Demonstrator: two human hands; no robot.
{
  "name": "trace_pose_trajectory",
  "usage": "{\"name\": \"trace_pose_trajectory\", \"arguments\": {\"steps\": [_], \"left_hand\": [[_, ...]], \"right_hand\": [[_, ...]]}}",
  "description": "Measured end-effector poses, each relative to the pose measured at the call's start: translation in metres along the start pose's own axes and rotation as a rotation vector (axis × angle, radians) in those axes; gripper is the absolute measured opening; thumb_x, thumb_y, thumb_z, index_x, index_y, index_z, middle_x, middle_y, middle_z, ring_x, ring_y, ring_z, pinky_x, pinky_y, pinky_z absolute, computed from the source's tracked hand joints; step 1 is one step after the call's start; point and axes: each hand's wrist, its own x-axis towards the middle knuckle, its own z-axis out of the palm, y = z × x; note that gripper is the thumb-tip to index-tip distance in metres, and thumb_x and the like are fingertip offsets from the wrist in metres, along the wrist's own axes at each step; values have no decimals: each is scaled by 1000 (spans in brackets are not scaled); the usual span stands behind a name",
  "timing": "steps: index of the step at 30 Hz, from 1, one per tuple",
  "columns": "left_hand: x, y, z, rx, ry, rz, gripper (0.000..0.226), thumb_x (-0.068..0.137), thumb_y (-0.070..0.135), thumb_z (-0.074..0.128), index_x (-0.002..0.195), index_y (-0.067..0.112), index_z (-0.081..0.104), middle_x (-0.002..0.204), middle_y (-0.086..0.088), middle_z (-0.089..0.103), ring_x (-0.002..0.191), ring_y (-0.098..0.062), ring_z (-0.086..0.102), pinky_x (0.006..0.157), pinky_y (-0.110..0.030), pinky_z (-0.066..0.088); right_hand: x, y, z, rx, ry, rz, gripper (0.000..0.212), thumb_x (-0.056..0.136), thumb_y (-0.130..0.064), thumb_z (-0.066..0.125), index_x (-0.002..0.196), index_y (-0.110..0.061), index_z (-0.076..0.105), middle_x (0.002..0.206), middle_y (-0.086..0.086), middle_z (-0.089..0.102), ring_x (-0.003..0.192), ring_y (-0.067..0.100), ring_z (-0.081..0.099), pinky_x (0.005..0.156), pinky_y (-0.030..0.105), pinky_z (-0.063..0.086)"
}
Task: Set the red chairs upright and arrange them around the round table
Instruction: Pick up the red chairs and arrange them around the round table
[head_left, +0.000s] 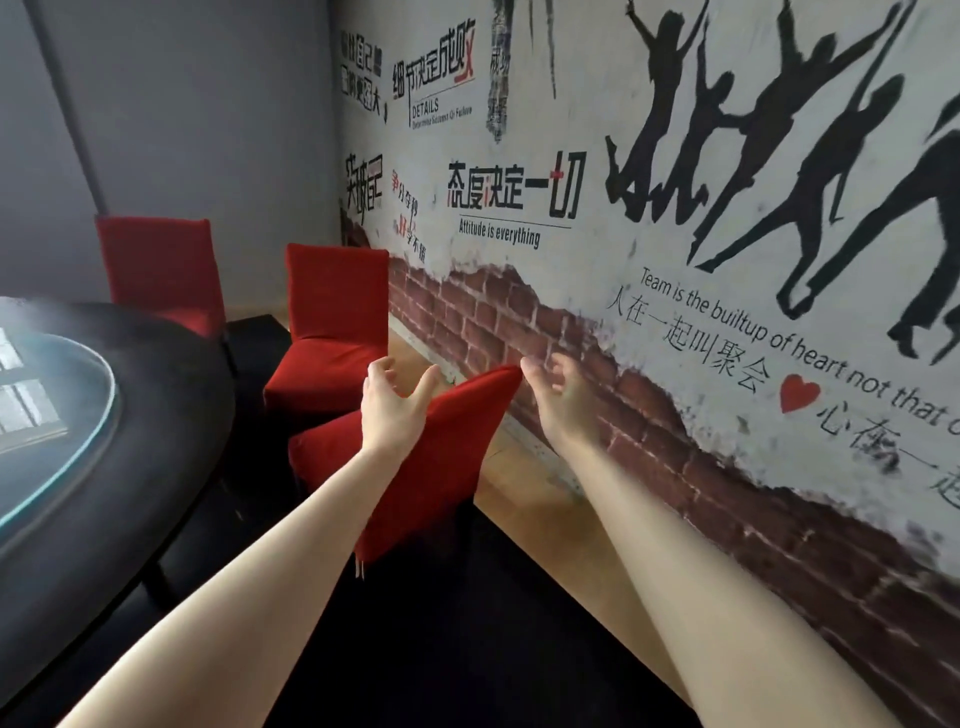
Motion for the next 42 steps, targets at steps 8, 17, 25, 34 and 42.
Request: {"name": "trace_pose_trajectory", "arguments": {"steps": [8,17,25,34,42], "left_hand": [[121,-21,63,2,8,-64,72,85,51,67,141,15,40,139,-6,49,126,-21,48,107,-43,41],[208,-62,104,50,72,-138,70,86,50,67,139,13,42,137,-8,50,123,-21,51,104,-44,44],[251,-119,123,137,239,-262,69,85,49,69,137,10,45,135,-11,53,123,-24,52,104,-41,43],[260,-173,156,242,516,-504,66,86,48,69,133,6,50,132,-15,54,122,-29,52,103,-40,39],[244,-204,173,344,655,-683,70,85,47,70,135,4,49,137,-20,48,129,-35,45,113,-49,29]], "right_hand": [[133,36,47,7,-34,48,71,90,-63,52,142,-15,46,143,6,50,128,23,50,107,44,40],[230,78,98,47,-119,130,84,77,-70,52,141,-16,47,142,8,52,127,23,51,108,42,39],[306,137,149,15,-267,134,67,90,-57,57,140,-13,48,140,10,53,126,24,51,108,41,38],[384,203,192,-124,-478,118,64,91,-55,57,141,-15,48,155,6,32,145,28,20,117,44,19],[412,259,210,-285,-632,146,81,84,-67,57,150,-26,36,164,5,6,150,28,-7,116,58,9]]}}
